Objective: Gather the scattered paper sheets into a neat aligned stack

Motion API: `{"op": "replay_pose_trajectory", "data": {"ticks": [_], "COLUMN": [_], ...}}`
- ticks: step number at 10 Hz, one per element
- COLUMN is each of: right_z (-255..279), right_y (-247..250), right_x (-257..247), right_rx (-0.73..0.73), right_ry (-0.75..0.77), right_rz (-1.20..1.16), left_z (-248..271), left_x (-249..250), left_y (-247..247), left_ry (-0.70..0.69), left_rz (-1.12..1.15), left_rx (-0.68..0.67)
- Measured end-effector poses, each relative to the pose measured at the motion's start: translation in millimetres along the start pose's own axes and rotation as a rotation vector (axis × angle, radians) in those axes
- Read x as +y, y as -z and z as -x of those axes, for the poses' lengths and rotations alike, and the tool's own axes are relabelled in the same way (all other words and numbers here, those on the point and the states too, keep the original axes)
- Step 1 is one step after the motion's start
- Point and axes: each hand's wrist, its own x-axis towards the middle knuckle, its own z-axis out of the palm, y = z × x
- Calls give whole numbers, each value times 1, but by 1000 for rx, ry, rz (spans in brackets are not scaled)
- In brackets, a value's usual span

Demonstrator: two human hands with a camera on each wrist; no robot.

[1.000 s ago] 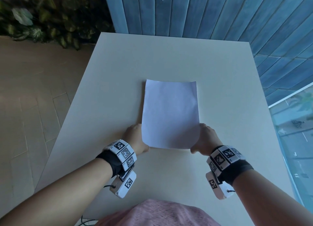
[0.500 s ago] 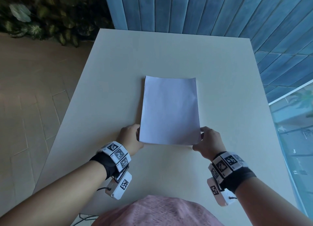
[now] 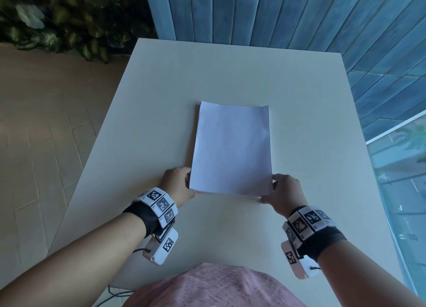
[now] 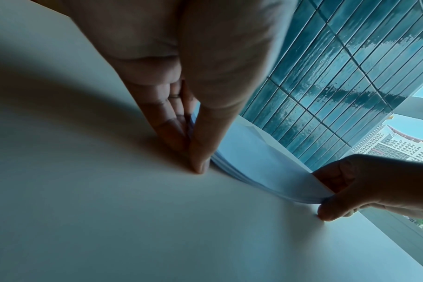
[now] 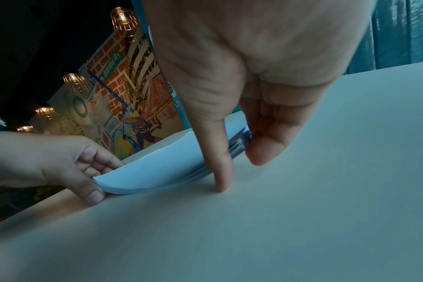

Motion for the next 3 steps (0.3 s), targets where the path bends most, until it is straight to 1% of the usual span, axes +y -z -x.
{"op": "replay_pose_trajectory", "data": {"ticks": [1,2,3], "right_z": [6,11,20], "right_y": [4,7,7], "right_x": [2,7,19], "right_rx": [6,4,17], "right_ry": [40,20,-29], "right_rz": [5,1,-23], "left_z": [1,6,16], "left_x": [-5,-10,-26], "left_y": [0,1,0], "left_ry": [4,17,56], "left_rz": [-4,-19,17], "left_rx": [-6,4,11]}}
